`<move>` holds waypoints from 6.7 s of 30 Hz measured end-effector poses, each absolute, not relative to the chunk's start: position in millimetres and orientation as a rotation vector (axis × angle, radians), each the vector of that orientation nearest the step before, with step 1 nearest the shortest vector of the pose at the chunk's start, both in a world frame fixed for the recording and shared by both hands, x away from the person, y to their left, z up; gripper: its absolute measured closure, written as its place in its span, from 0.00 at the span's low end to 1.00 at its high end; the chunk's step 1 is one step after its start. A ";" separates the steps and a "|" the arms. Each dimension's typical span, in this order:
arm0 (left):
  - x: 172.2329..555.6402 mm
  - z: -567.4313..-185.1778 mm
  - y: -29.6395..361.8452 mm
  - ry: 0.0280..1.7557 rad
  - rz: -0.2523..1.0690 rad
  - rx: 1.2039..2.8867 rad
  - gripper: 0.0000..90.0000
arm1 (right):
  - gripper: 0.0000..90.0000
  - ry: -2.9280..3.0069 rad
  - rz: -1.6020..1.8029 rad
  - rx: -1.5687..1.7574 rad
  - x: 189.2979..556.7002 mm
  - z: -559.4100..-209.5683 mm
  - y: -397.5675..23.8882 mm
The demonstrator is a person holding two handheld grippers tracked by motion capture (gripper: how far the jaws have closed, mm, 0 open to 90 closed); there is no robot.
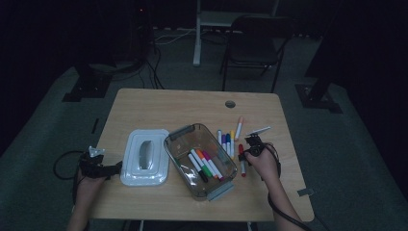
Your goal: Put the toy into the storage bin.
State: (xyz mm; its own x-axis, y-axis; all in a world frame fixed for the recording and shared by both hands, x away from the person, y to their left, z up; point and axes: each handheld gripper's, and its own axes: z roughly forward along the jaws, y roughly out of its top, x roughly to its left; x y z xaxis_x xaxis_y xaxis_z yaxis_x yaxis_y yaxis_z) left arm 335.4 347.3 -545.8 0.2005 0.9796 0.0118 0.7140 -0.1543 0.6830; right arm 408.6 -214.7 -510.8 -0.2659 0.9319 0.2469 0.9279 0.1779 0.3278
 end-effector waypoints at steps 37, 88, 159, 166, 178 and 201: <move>335.3 -545.8 347.3 1.571 0.633 1.935 0.00 | 0.86 2.341 1.046 1.809 379.4 -412.0 -223.0; 335.4 -545.7 347.3 1.571 0.635 1.935 0.00 | 0.85 2.850 0.919 1.400 377.0 -421.4 -33.6; 335.3 -545.7 347.3 1.571 0.633 1.935 0.00 | 0.60 2.504 1.065 1.622 418.1 -397.8 -174.3; 335.3 -545.8 347.3 1.571 0.633 1.935 0.00 | 0.57 2.413 1.001 1.733 437.4 -422.2 -198.5; 335.3 -545.7 347.3 1.571 0.633 1.935 0.00 | 0.57 2.297 0.935 1.924 473.1 -456.7 -215.3; 335.4 -545.7 347.3 1.571 0.633 1.935 0.00 | 0.65 2.117 0.692 2.130 535.5 -497.4 -210.9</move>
State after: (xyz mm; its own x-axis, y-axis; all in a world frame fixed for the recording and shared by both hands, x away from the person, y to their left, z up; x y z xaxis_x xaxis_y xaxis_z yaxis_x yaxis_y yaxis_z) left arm 335.4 347.3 -545.7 0.2010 0.9795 0.0117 0.7139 -0.1546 0.6829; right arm 535.5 -210.9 -497.4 -0.0441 0.9622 0.2689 0.9353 -0.0549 0.3496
